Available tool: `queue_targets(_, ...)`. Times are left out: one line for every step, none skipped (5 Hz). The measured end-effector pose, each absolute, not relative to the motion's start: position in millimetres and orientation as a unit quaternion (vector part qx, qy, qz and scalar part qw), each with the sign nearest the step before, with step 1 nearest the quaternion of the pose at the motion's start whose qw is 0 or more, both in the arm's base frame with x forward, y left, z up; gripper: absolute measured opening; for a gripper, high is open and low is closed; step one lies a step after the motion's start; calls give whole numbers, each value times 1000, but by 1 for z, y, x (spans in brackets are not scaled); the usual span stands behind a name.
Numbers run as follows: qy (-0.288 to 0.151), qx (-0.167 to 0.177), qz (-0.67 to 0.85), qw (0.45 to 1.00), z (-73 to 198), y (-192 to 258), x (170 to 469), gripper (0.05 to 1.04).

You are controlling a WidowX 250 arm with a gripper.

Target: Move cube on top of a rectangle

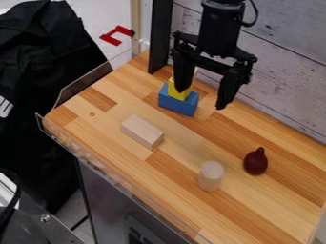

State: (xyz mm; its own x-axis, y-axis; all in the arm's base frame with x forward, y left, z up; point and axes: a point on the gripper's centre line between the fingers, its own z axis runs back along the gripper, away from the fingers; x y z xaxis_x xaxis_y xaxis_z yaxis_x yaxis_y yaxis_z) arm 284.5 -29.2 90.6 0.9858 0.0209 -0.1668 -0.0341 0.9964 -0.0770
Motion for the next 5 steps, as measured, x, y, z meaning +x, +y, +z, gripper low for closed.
queue_targets(100,-39,14,994,82,-29,281,1000)
queue_targets(99,-33,26,994,81,-21,289,1000)
queue_targets(93,-24,47,994,87,-6,297,1000)
queue_targets(94,-18,55,994,85,2,303,1000)
queue_targets(103,-6,44,994,82,5,309,1000)
